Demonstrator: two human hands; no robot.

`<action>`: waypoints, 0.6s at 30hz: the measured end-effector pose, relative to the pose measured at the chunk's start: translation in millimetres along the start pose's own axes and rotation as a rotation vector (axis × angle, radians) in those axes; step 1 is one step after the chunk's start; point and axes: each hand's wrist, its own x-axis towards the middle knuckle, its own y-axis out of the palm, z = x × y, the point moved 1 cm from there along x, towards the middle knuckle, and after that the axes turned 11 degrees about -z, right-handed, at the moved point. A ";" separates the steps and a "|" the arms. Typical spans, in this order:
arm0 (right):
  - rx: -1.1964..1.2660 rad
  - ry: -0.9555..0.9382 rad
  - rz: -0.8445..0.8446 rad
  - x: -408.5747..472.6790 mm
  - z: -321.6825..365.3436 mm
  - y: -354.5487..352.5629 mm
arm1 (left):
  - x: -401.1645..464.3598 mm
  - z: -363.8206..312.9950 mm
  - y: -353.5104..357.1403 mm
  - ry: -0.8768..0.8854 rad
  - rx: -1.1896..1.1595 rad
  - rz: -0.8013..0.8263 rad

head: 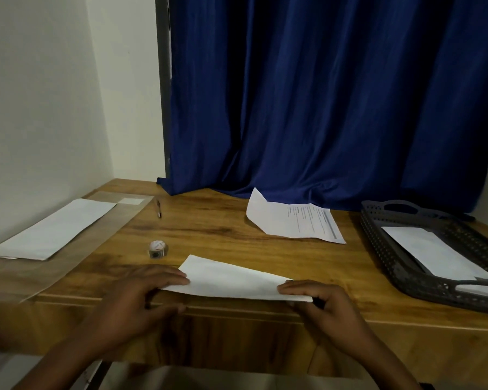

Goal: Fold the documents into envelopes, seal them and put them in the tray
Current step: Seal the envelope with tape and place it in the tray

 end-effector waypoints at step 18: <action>-0.490 0.190 -0.336 55.3 -13.8 10.4 | 57.7 -13.1 60.6 -0.298 -0.120 -0.234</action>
